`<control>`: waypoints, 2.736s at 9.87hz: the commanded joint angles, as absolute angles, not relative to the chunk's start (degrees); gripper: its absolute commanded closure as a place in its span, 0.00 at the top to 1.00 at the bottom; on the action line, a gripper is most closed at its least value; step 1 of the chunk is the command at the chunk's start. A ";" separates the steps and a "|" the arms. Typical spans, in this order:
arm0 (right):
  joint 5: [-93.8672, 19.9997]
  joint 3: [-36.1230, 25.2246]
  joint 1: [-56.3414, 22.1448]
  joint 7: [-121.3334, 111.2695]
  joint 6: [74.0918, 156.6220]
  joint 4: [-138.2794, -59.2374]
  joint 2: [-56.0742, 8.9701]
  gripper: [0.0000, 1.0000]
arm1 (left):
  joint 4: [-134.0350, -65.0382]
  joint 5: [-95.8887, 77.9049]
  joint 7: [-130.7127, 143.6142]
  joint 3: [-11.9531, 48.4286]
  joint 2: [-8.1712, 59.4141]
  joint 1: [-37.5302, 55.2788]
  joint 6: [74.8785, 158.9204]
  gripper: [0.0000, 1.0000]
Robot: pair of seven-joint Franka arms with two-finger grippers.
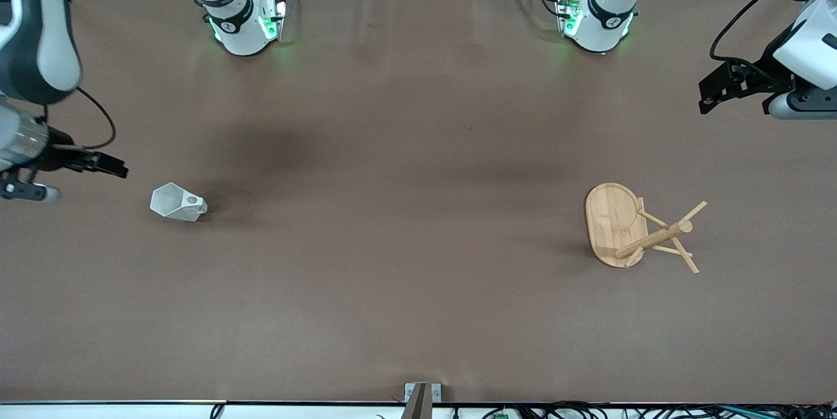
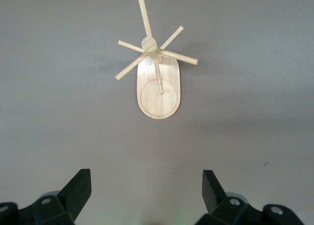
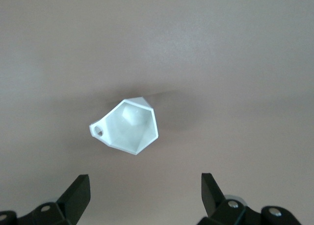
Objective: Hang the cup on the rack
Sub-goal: 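Move the right gripper down to the white faceted cup, then close the right gripper on the white cup's rim, then lift the cup with the right gripper while the left gripper approaches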
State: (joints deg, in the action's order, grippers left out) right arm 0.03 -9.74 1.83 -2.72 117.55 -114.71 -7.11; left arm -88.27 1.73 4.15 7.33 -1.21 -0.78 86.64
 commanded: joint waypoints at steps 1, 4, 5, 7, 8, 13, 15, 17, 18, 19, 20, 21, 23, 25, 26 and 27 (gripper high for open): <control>-0.35 -9.49 2.64 -3.60 128.44 -120.48 -10.78 1.00 | -90.35 2.46 3.60 7.56 -0.88 -0.88 87.54 1.00; -0.44 -9.40 3.25 -3.60 138.31 -124.53 -15.02 1.00 | -90.35 2.46 3.52 7.56 -0.44 -0.97 87.54 1.00; -0.44 -9.40 3.25 -3.60 140.95 -125.41 -16.07 1.00 | -90.35 2.46 3.52 7.56 -0.35 -0.97 87.45 1.00; -0.44 -9.32 3.16 -3.60 143.08 -125.86 -17.31 1.00 | -90.35 2.46 3.52 7.56 -0.09 -0.97 87.45 1.00; -0.44 -9.32 3.16 -3.60 144.13 -125.86 -18.27 0.96 | -90.35 2.46 3.52 7.56 0.00 -0.88 87.45 1.00; -0.53 -9.14 3.25 -3.52 144.76 -125.68 -19.60 0.36 | -90.88 2.37 3.52 7.56 0.09 -0.97 87.45 1.00; -0.53 -9.14 3.16 -3.43 144.41 -125.42 -19.60 0.02 | -90.88 2.37 3.52 7.56 0.09 -0.97 87.54 1.00; -0.53 -9.14 3.16 -4.04 143.97 -124.89 -19.25 0.00 | -90.88 2.37 3.52 7.56 0.09 -0.97 87.54 1.00; -0.53 -9.14 2.90 -4.48 143.96 -124.81 -18.55 0.01 | -90.88 2.37 3.52 7.56 0.09 -1.05 87.54 1.00; -0.53 -9.14 2.47 -4.48 139.79 -122.28 -17.33 0.00 | -90.88 2.29 3.52 7.56 0.09 -1.05 87.54 1.00; -0.61 -9.05 2.46 -4.40 132.35 -117.47 -16.62 0.01 | -90.88 1.42 3.52 7.56 0.09 -1.05 87.54 1.00; -0.88 -8.88 1.42 -4.31 123.05 -111.51 -16.52 0.01 | -90.88 0.97 3.52 7.56 0.26 -1.05 87.54 1.00; -6.20 -8.79 -1.22 -2.82 110.36 -101.91 -16.70 0.01 | -90.44 1.05 4.13 7.56 0.79 -0.18 87.54 1.00; -13.85 -5.56 -1.93 1.04 103.56 -97.40 -16.44 0.01 | -89.48 -0.34 4.04 8.17 0.79 2.62 87.54 1.00; -17.98 -4.23 -2.02 2.97 102.49 -97.64 -15.83 0.01 | -88.60 -2.44 4.48 8.35 0.79 3.94 87.45 1.00; -22.98 -1.78 -2.02 2.64 100.74 -98.08 -15.65 0.01 | -88.51 -5.25 3.79 8.44 0.79 5.78 87.45 1.00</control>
State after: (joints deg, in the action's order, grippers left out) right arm -18.27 -4.12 -2.39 1.51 102.50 -97.64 -16.18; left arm -88.16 -2.80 4.32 8.26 0.05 4.14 87.31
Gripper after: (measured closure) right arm 0.925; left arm 0.000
